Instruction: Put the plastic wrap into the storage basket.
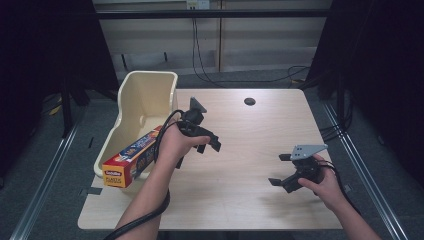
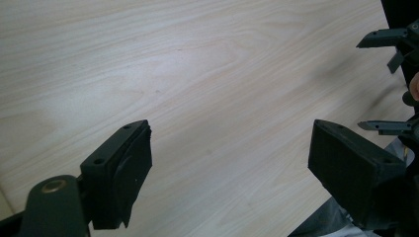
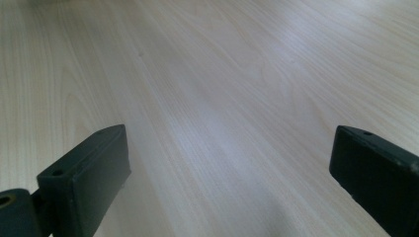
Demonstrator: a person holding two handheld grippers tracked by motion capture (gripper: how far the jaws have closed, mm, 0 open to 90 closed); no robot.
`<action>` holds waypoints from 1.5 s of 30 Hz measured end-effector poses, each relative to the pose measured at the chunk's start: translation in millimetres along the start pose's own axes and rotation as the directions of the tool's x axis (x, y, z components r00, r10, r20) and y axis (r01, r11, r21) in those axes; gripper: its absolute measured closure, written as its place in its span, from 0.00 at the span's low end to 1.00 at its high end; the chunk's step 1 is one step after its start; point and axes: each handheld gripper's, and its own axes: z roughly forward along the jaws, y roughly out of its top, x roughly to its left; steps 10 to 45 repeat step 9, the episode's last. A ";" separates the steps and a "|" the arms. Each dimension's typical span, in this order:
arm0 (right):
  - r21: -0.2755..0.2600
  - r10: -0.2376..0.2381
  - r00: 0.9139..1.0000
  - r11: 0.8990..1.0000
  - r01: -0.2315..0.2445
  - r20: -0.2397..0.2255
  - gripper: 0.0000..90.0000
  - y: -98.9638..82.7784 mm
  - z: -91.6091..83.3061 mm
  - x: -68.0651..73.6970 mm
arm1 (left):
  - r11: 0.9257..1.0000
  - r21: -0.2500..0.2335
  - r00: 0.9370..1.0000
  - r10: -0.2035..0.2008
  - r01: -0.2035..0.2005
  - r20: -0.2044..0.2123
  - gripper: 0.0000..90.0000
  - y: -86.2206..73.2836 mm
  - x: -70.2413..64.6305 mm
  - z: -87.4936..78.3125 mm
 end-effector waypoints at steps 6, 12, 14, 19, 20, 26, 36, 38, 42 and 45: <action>0.002 0.004 1.000 1.000 -0.004 0.000 0.02 -1.0 0.8 -1.2 | 1.000 -0.004 1.000 0.019 -0.019 0.005 0.19 -4.6 -0.7 10.8; 0.005 0.003 1.000 1.000 -0.003 -0.004 0.02 -1.7 1.0 -1.7 | 0.999 -0.011 0.999 0.035 -0.035 -0.002 0.19 -6.6 -1.6 14.0; 0.005 0.003 1.000 1.000 -0.003 -0.004 0.02 -1.7 1.0 -1.7 | 0.999 -0.011 0.999 0.035 -0.035 -0.002 0.19 -6.6 -1.6 14.0; 0.005 0.003 1.000 1.000 -0.003 -0.004 0.02 -1.7 1.0 -1.7 | 0.999 -0.011 0.999 0.035 -0.035 -0.002 0.19 -6.6 -1.6 14.0; 0.005 0.003 1.000 1.000 -0.003 -0.004 0.02 -1.7 1.0 -1.7 | 0.999 -0.011 0.999 0.035 -0.035 -0.002 0.19 -6.6 -1.6 14.0; 0.005 0.003 1.000 1.000 -0.003 -0.004 0.02 -1.7 1.0 -1.7 | 0.999 -0.011 0.999 0.035 -0.035 -0.002 0.19 -6.6 -1.6 14.0; 0.005 0.003 1.000 1.000 -0.003 -0.004 0.02 -1.7 1.0 -1.7 | 0.999 -0.011 0.999 0.035 -0.035 -0.002 0.19 -6.6 -1.6 14.0; 0.005 0.003 1.000 1.000 -0.003 -0.004 0.02 -1.7 1.0 -1.7 | 0.999 -0.011 0.999 0.035 -0.035 -0.002 0.19 -6.6 -1.6 14.0; 0.005 0.003 1.000 1.000 -0.003 -0.004 0.02 -1.7 1.0 -1.7 | 0.999 -0.011 0.999 0.035 -0.035 -0.002 0.19 -6.6 -1.6 14.0; 0.005 0.003 1.000 1.000 -0.003 -0.004 0.02 -1.7 1.0 -1.7 | 0.999 -0.011 0.999 0.035 -0.035 -0.002 0.19 -6.6 -1.6 14.0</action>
